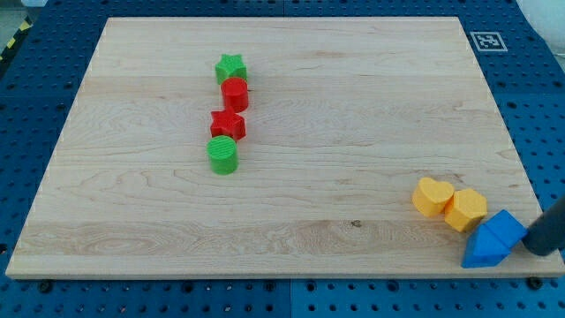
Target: Slide the blue triangle to the bottom center
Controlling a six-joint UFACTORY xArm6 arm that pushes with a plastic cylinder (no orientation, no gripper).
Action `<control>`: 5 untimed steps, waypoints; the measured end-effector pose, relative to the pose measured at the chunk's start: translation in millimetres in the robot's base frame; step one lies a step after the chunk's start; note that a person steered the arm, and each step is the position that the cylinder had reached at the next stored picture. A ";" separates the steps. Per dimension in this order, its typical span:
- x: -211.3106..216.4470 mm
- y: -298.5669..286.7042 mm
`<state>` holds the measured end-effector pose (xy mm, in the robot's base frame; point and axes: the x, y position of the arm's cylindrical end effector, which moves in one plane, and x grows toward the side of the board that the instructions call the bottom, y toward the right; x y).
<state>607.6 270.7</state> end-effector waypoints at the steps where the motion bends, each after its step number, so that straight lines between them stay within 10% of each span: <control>1: 9.4 -2.9; 5: 9.6 -35.7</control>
<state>617.2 235.0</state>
